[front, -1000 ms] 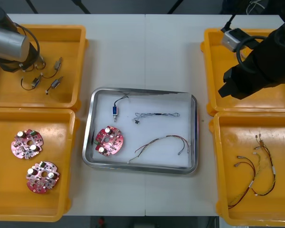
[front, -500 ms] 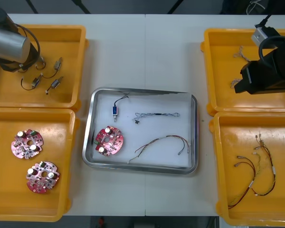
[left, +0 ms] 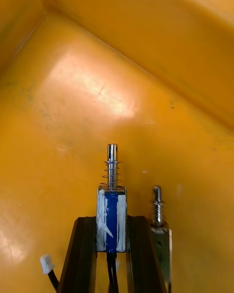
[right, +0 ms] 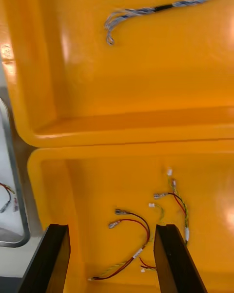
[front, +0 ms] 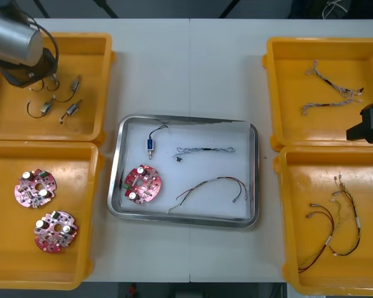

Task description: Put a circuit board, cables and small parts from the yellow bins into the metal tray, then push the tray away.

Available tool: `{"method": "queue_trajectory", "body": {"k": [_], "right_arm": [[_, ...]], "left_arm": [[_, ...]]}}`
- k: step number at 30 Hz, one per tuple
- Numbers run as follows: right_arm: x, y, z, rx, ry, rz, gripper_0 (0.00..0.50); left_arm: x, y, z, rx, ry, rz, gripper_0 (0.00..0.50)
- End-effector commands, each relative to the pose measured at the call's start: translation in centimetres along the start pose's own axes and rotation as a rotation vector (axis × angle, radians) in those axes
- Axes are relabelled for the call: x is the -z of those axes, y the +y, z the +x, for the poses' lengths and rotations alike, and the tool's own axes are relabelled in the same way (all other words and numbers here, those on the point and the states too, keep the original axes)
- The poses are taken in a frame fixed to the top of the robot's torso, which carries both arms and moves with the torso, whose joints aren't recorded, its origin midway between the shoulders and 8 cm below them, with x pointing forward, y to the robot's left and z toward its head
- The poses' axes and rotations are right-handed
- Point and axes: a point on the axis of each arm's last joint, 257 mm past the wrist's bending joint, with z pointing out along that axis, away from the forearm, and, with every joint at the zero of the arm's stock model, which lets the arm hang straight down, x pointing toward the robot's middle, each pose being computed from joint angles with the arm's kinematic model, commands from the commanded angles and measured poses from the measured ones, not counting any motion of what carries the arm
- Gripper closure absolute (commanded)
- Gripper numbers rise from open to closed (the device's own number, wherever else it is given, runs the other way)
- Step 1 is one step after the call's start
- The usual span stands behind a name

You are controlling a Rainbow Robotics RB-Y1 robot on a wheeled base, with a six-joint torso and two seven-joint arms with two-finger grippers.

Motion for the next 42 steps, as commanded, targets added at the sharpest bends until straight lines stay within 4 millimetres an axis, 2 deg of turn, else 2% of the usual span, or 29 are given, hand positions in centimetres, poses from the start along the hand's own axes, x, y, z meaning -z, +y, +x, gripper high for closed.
{"method": "queue_trajectory", "body": {"k": [1, 3, 4, 5, 6, 9, 10, 15, 19, 24, 34, 39, 42], "right_arm": [[1.1, -3.2, 0.6, -0.019, -0.038, 0.096, 0.000], [0.8, -4.1, 1.3, -0.027, -0.028, 0.119, 0.000], [0.8, -4.1, 1.3, -0.027, -0.028, 0.119, 0.000], [0.6, -4.4, 1.7, -0.030, -0.019, 0.129, 0.000], [0.6, -4.4, 1.7, -0.030, -0.019, 0.129, 0.000], [0.1, -5.4, 2.9, -0.028, 0.011, 0.148, 0.000], [0.1, -5.4, 2.9, -0.028, 0.011, 0.148, 0.000], [-0.4, -6.4, 5.1, 0.002, 0.059, 0.168, 0.000], [-0.5, -6.5, 5.5, 0.031, 0.065, 0.173, 0.000], [-0.5, -6.3, 5.8, 0.067, 0.071, 0.168, 0.000], [-0.6, -5.9, 6.0, 0.094, 0.074, 0.155, 0.000], [-0.6, -5.9, 6.0, 0.094, 0.074, 0.155, 0.000], [-0.6, -5.9, 6.0, 0.094, 0.074, 0.155, 0.000]], "left_arm": [[2.7, 3.1, -3.2, 0.047, 0.011, -0.032, 0.500], [4.0, 3.6, -3.7, 0.032, 0.034, -0.034, 0.500], [4.0, 3.6, -3.7, 0.032, 0.034, -0.034, 0.500], [5.0, 4.2, -4.1, 0.008, 0.051, -0.034, 0.500], [5.0, 4.2, -4.1, 0.008, 0.051, -0.034, 0.500], [7.4, 4.8, -4.5, -0.043, 0.101, -0.026, 0.500], [7.4, 4.8, -4.5, -0.043, 0.101, -0.026, 0.500], [10.9, 3.7, -3.9, -0.057, 0.179, 0.014, 0.500], [12.8, 2.8, -3.4, -0.045, 0.209, 0.034, 0.500], [14.9, 1.3, -1.8, -0.031, 0.257, 0.059, 0.500], [17.1, -1.4, 1.8, 0.049, 0.274, 0.114, 0.500], [17.9, -2.9, 4.2, 0.075, 0.285, 0.131, 0.500], [18.4, -3.9, 6.5, 0.088, 0.289, 0.129, 0.500]]}}
